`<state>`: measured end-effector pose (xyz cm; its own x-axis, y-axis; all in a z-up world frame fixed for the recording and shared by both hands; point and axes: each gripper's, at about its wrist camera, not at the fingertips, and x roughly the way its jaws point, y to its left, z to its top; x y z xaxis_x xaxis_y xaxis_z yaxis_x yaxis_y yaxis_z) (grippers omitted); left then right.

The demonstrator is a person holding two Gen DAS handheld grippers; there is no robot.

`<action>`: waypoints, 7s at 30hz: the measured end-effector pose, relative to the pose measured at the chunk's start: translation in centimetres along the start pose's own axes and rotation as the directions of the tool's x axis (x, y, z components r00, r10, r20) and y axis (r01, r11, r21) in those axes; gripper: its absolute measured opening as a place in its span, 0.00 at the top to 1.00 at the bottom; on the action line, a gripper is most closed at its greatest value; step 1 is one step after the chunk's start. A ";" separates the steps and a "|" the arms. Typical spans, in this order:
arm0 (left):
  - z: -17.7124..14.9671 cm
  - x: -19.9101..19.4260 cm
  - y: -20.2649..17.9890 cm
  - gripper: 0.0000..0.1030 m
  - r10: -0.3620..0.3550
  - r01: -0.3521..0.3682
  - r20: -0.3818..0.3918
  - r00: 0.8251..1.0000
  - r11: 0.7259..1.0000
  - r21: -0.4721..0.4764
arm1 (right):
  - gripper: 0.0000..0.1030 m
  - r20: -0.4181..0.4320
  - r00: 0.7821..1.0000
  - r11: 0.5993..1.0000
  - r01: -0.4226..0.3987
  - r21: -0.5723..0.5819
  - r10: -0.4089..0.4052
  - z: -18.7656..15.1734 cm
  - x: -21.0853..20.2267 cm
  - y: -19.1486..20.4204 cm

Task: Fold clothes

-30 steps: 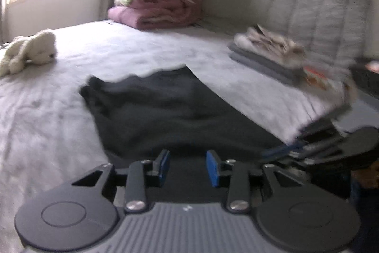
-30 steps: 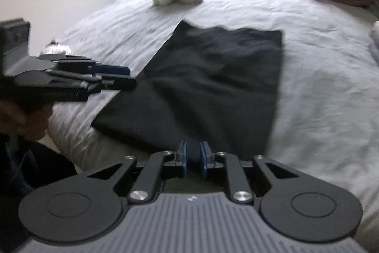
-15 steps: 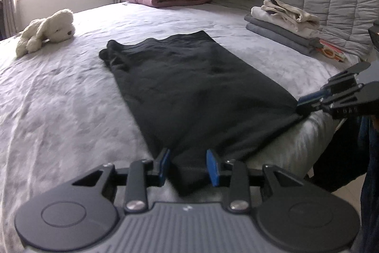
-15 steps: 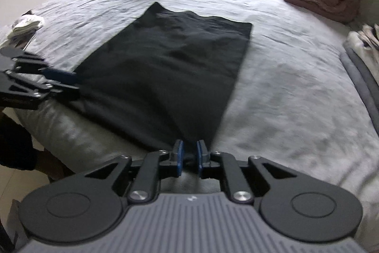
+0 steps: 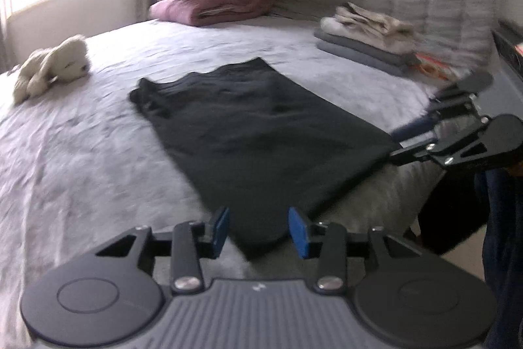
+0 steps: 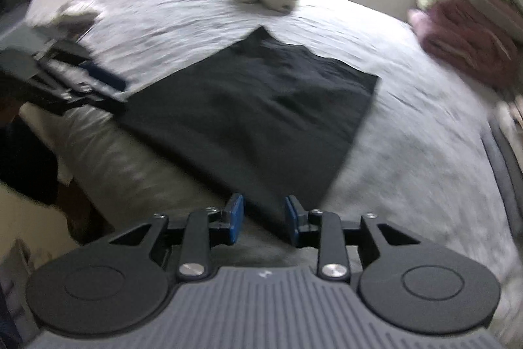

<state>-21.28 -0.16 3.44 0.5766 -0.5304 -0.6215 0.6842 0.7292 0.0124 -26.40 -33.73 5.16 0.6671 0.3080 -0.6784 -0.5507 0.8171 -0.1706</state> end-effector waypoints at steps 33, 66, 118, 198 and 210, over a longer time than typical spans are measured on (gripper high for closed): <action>2.0 1.8 -2.7 0.45 0.026 -0.047 0.060 0.998 0.925 0.378 | 0.93 0.109 0.994 0.949 0.053 -0.311 -0.020 5.2 1.1 1.9; 4.9 2.3 3.5 0.95 -0.143 0.128 0.054 0.988 0.966 0.223 | 0.56 0.026 0.999 0.923 -0.026 -0.383 0.039 1.3 2.3 0.2; 13.7 13.8 18.0 0.94 -0.188 0.173 -0.002 0.982 0.905 -0.389 | 0.92 0.027 0.961 0.955 -0.277 0.103 0.276 13.1 15.1 -18.7; 10.7 14.2 17.9 0.67 0.052 -0.028 0.022 0.998 0.787 -0.617 | 0.82 0.103 0.983 0.561 -0.170 0.810 0.150 7.9 14.5 -23.5; 8.1 12.1 15.4 0.64 -0.007 0.019 0.022 1.000 0.795 -0.606 | 0.68 0.086 0.978 0.627 -0.189 0.755 0.191 7.2 12.9 -20.9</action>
<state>-0.18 1.12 2.41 0.5818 -0.5446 -0.6041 0.2844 0.8321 -0.4762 -2.66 -43.38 5.11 0.5905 0.4988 -0.6344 -0.0924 0.8227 0.5609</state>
